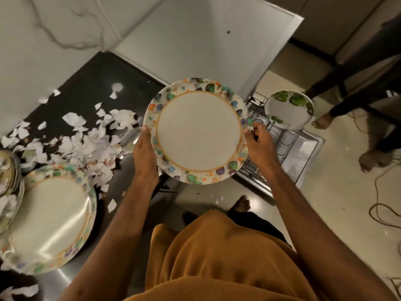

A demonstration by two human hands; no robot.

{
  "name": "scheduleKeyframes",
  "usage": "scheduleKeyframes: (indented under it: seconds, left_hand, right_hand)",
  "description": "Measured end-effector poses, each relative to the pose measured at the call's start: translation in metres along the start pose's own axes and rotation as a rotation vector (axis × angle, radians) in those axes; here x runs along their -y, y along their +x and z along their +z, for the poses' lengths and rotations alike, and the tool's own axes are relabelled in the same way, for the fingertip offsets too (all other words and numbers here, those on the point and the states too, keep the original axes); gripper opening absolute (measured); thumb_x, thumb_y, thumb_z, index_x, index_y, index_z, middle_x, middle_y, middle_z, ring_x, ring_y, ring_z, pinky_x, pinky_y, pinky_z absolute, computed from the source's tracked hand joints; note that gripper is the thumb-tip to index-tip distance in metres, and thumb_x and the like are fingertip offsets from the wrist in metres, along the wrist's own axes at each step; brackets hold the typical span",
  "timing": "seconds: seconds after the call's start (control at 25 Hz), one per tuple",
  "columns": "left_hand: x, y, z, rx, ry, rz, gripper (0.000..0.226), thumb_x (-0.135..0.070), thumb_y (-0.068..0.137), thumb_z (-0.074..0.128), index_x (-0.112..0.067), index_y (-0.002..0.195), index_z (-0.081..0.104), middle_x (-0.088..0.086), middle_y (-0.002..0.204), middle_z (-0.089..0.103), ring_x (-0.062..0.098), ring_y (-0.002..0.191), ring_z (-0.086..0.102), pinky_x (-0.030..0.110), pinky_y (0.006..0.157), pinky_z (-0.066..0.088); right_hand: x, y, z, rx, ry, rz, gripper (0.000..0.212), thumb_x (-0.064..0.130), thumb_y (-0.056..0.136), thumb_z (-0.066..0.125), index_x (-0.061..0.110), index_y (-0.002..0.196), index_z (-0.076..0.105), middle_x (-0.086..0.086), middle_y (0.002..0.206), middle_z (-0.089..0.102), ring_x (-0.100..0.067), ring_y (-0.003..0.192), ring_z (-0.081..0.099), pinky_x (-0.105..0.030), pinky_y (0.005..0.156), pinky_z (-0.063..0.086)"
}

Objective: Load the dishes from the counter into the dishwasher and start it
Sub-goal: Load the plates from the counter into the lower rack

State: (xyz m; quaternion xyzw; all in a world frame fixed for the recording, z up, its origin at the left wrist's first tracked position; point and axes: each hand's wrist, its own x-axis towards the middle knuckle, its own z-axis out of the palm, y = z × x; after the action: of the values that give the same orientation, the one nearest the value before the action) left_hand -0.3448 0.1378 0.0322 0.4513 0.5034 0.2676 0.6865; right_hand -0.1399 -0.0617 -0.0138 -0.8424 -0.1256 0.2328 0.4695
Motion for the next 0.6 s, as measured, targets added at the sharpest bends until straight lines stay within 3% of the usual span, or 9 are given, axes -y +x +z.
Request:
scheduleKeyframes:
  seconds: [0.12, 0.32, 0.48, 0.6]
  left_hand:
    - [0.008, 0.002, 0.052, 0.064, 0.081, -0.006, 0.032, -0.039, 0.11, 0.045, -0.02, 0.112, 0.07, -0.001, 0.104, 0.079, 0.02, 0.099, 0.076, 0.045, 0.089, 0.061]
    - [0.033, 0.01, 0.13, 0.243, 0.273, 0.0, 0.028, -0.03, 0.104, 0.057, -0.017, 0.127, 0.066, 0.003, 0.114, 0.077, 0.025, 0.104, 0.075, 0.05, 0.09, 0.06]
    - [0.051, 0.022, 0.187, 0.295, 0.36, -0.026, 0.027, -0.019, 0.1, 0.064, -0.016, 0.127, 0.068, 0.005, 0.114, 0.077, 0.027, 0.105, 0.074, 0.052, 0.093, 0.059]
    - [0.072, 0.034, 0.223, 0.307, 0.43, -0.036, 0.026, -0.009, 0.096, 0.066, -0.011, 0.122, 0.071, 0.007, 0.111, 0.077, 0.03, 0.104, 0.074, 0.054, 0.093, 0.059]
  right_hand:
    - [-0.025, 0.008, -0.038, -0.081, 0.065, 0.069, 0.022, 0.035, 0.107, 0.056, 0.021, 0.124, 0.06, 0.004, 0.107, 0.072, -0.013, 0.094, 0.073, -0.035, 0.076, 0.062]
    - [-0.074, 0.027, -0.097, -0.22, 0.171, 0.176, 0.019, 0.037, 0.104, 0.059, 0.028, 0.12, 0.063, 0.004, 0.11, 0.074, -0.016, 0.097, 0.073, -0.045, 0.087, 0.063]
    - [-0.113, 0.046, -0.136, -0.291, 0.225, 0.261, 0.025, 0.035, 0.105, 0.059, 0.023, 0.126, 0.063, 0.002, 0.114, 0.073, -0.015, 0.098, 0.072, -0.04, 0.086, 0.062]
    - [-0.141, 0.064, -0.149, -0.341, 0.236, 0.327, 0.026, 0.034, 0.105, 0.06, 0.022, 0.127, 0.063, 0.002, 0.108, 0.073, -0.015, 0.093, 0.072, -0.029, 0.074, 0.058]
